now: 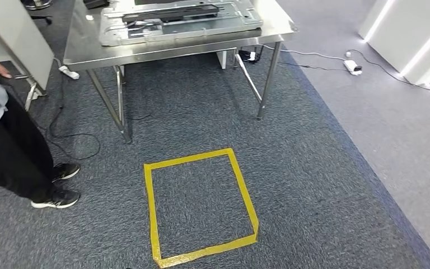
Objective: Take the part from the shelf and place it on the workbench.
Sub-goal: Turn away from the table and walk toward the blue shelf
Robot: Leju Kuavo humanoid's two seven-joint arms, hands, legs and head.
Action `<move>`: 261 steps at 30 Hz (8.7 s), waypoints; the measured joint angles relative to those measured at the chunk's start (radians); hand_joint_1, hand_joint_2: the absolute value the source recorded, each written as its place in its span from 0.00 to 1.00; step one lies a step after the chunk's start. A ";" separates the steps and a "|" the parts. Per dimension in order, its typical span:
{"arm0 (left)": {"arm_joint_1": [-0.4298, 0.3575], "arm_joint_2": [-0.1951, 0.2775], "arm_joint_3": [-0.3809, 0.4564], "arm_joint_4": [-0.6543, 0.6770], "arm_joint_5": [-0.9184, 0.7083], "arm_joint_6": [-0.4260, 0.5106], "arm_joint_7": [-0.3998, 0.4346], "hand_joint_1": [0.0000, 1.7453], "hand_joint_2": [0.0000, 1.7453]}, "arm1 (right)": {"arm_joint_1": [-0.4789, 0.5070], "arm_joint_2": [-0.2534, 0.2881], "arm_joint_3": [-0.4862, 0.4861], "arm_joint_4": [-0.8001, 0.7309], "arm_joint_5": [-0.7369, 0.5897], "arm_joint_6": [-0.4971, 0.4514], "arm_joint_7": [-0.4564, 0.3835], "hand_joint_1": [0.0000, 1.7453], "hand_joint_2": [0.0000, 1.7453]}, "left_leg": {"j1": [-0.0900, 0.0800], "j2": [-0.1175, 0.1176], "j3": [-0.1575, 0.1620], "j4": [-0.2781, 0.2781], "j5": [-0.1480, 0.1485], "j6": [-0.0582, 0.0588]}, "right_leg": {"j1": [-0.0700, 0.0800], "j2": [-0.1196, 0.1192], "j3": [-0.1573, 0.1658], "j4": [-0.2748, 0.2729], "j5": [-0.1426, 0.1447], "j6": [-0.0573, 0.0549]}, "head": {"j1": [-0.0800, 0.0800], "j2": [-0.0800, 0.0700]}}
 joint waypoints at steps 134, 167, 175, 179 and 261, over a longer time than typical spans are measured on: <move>-0.003 0.024 0.046 0.000 -0.013 -0.023 -0.022 0.00 0.00 | 0.010 0.004 0.091 0.049 0.147 0.075 0.069 0.00 0.00 | -0.005 0.038 -0.009 0.085 -0.067 -0.036 | 0.009 -0.023 0.143 -0.276 0.136 -0.042 | -0.002 0.000; -0.003 0.026 0.051 0.000 -0.012 -0.031 -0.024 0.00 0.00 | 0.009 0.008 0.089 0.049 0.151 0.075 0.071 0.00 0.00 | -0.003 -0.017 -0.094 0.237 -0.128 -0.038 | 0.009 0.003 0.150 -0.285 0.142 -0.055 | -0.005 0.000; 0.000 0.026 0.052 0.000 -0.012 -0.033 -0.024 0.00 0.00 | 0.009 0.008 0.089 0.049 0.152 0.077 0.072 0.00 0.00 | 0.004 -0.085 -0.032 0.056 0.001 -0.036 | 0.007 0.090 0.139 -0.258 0.133 -0.033 | -0.005 0.000; -0.005 0.027 0.052 0.000 -0.012 -0.034 -0.024 0.00 0.00 | 0.012 0.008 0.089 0.050 0.155 0.079 0.072 0.00 0.00 | 0.001 -0.059 -0.029 0.043 0.010 -0.011 | 0.006 0.082 0.126 -0.245 0.125 -0.009 | -0.004 0.000; -0.002 0.031 0.063 0.000 -0.032 -0.047 -0.029 0.00 0.00 | 0.002 0.016 0.087 0.065 0.187 0.117 0.093 0.00 0.00 | 0.008 -0.024 -0.137 0.305 -0.135 -0.066 | 0.003 0.013 0.148 -0.278 0.142 -0.055 | -0.006 0.000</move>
